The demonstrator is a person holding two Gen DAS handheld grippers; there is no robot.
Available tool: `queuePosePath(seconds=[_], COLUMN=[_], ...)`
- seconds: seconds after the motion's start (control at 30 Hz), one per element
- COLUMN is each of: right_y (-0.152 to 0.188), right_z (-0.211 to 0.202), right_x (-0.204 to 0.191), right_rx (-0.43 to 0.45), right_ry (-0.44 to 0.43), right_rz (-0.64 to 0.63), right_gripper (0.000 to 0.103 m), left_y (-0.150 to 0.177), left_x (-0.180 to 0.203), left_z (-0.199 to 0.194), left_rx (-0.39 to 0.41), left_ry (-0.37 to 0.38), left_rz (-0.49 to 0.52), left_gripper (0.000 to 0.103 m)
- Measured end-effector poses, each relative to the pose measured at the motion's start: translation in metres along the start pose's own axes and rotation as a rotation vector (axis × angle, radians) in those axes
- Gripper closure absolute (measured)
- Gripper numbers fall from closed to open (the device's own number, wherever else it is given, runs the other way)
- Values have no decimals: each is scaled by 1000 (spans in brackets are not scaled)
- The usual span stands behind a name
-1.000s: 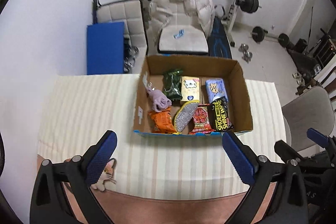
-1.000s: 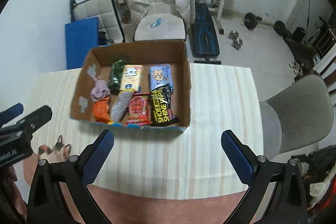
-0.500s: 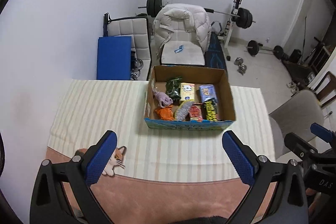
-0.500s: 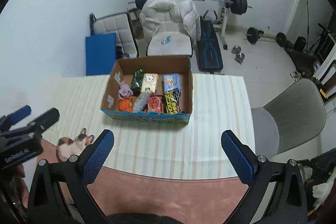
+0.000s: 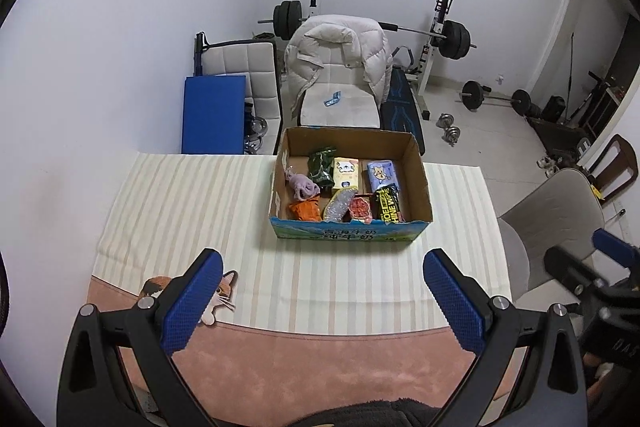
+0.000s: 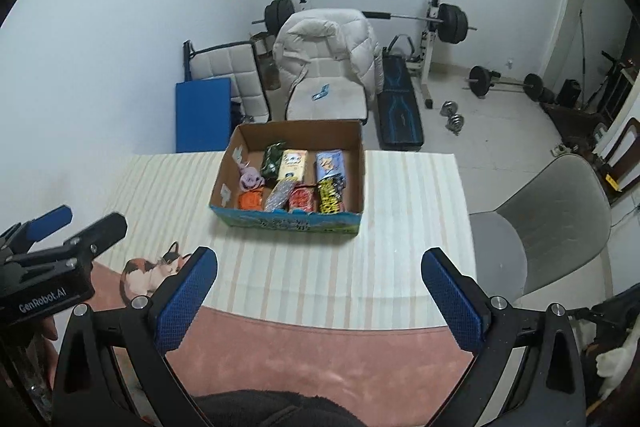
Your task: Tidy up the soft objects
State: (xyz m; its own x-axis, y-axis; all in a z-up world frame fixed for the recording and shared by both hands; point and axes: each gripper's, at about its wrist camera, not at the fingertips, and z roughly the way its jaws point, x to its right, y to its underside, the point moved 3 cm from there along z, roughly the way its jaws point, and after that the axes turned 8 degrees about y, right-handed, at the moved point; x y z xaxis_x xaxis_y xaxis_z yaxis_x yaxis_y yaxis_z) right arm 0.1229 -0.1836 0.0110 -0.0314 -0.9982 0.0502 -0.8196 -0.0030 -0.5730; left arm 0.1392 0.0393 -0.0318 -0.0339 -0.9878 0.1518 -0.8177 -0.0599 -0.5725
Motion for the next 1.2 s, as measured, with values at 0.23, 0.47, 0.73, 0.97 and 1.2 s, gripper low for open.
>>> queuePosePath(seconds=[0.23, 0.47, 0.73, 0.97, 1.2], right_y=[-14, -23, -27, -29, -31], right_z=[6, 15, 19, 21, 21], right_x=[6, 6, 4, 2, 3], right_rx=[47, 57, 59, 59, 66], right_ry=[45, 49, 54, 55, 58], right_rz=[36, 37, 34, 26, 28], right_gripper=[0, 0, 0, 0, 0], left_y=[-7, -17, -21, -23, -25], left_x=[-2, -4, 2, 5, 6], left_z=[7, 9, 9, 9, 8], left_rx=[42, 70, 85, 83, 88], left_ry=[-36, -50, -51, -44, -44], left_rz=[15, 3, 23, 25, 25], left_gripper=[0, 0, 0, 0, 0])
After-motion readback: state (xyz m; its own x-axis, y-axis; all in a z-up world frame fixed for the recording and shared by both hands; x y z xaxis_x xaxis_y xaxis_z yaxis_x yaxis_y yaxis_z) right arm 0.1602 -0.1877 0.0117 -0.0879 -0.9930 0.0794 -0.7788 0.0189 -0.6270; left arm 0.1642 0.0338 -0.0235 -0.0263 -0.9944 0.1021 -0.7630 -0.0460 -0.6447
